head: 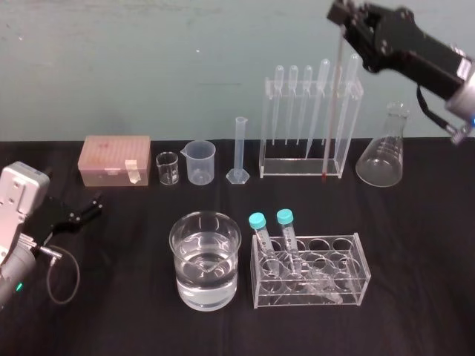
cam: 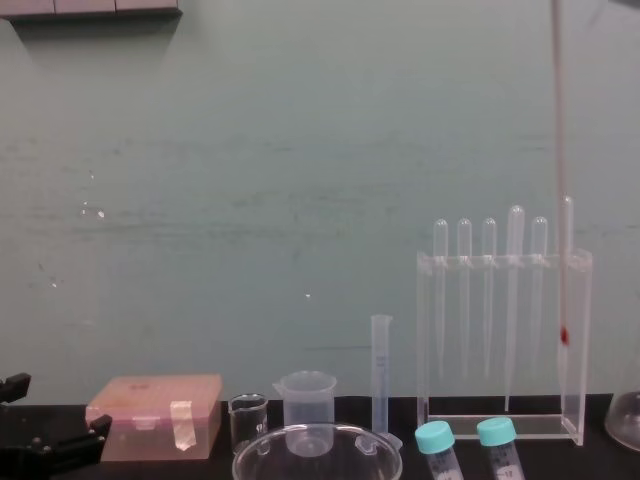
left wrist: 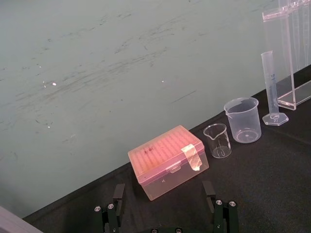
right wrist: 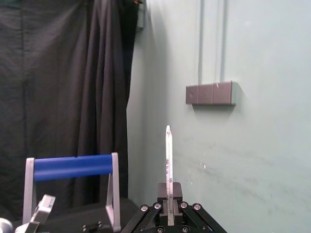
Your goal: Hold the thermometer with one hand and immerse one end into the beaker, then reinsert it into the test tube rack.
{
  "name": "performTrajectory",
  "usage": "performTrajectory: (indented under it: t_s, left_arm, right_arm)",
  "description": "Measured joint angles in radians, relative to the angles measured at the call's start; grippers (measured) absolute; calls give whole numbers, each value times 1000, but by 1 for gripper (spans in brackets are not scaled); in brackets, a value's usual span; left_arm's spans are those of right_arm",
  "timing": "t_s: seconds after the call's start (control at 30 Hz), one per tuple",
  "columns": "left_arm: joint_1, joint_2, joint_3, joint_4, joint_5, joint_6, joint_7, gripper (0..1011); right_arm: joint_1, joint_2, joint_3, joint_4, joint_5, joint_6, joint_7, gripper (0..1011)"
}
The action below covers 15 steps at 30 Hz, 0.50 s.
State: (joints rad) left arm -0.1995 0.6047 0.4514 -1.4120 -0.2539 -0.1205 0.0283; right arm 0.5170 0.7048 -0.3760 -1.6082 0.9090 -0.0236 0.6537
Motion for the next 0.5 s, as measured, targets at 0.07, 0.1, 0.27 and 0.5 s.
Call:
performTrajectory:
  t_s: [0.07,0.1,0.27,0.5]
  left_arm:
    - [0,0,0,0,0,0,0,1008]
    - [0,0,0,0,0,0,0,1008]
    - [0,0,0,0,0,0,0,1008]
    - [0,0,0,0,0,0,0,1008]
  right_arm:
    - [-30,10,11,-18,9,4,-8,58]
    - [-44,14,16,-26,14,6,-10,58]
    - [-136,41,44,-73,36,13,-24,58]
    - [-198,52,52,-82,41,16,-20,58]
